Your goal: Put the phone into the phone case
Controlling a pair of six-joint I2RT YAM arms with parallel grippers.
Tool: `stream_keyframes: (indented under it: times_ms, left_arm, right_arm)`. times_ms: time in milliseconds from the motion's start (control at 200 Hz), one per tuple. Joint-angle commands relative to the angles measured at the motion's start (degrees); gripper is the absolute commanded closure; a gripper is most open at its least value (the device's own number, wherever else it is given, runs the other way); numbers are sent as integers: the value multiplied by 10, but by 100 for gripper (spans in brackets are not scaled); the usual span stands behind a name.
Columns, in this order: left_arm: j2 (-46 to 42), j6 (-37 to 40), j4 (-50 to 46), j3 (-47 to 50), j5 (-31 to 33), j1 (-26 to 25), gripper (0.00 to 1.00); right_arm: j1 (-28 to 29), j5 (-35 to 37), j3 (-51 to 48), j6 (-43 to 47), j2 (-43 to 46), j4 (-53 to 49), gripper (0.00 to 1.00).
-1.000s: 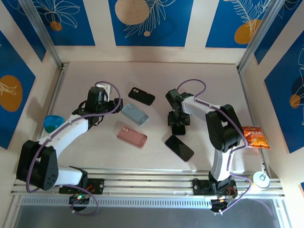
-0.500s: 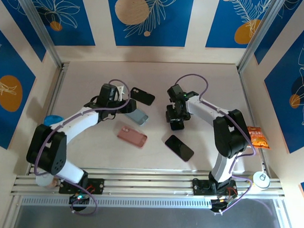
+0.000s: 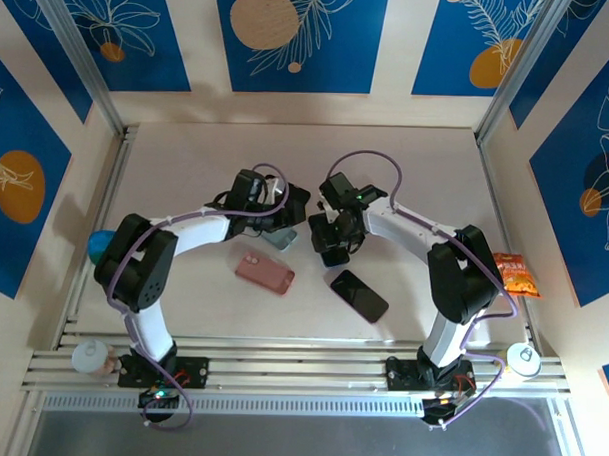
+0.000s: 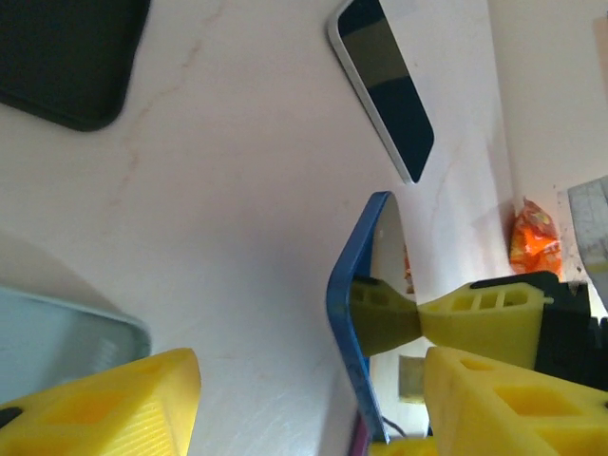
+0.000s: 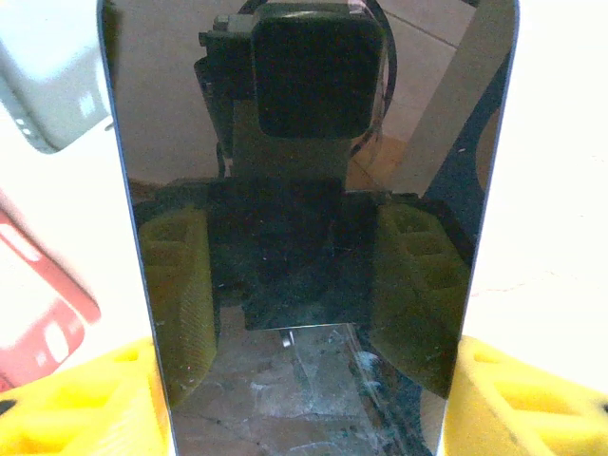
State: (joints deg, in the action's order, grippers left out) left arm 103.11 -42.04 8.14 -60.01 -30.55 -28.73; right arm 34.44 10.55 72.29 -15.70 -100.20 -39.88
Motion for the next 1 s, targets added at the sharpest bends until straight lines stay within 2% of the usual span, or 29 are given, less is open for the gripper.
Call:
stream_keyframes:
  times_ms: [0, 400, 720, 810, 885, 995]
  left_arm:
    - [20, -40, 58, -21, -49, -9, 38]
    - [56, -56, 86, -30, -67, -13, 45]
    - [74, -59, 90, -47, -73, -18, 56]
    - [78, -60, 90, -48, -74, -18, 62]
    - [78, -61, 91, -48, -73, -18, 72]
    - [76, -60, 91, -49, -72, -18, 95]
  right_arm:
    - [6, -24, 21, 0, 15, 6, 65]
    - [11, -45, 42, -8, 11, 11, 67]
    - [12, -52, 49, -7, 8, 15, 69]
    - [12, -54, 52, -7, 10, 16, 69]
    - [12, -57, 52, -6, 11, 16, 71]
    - [11, -62, 49, -6, 15, 19, 72]
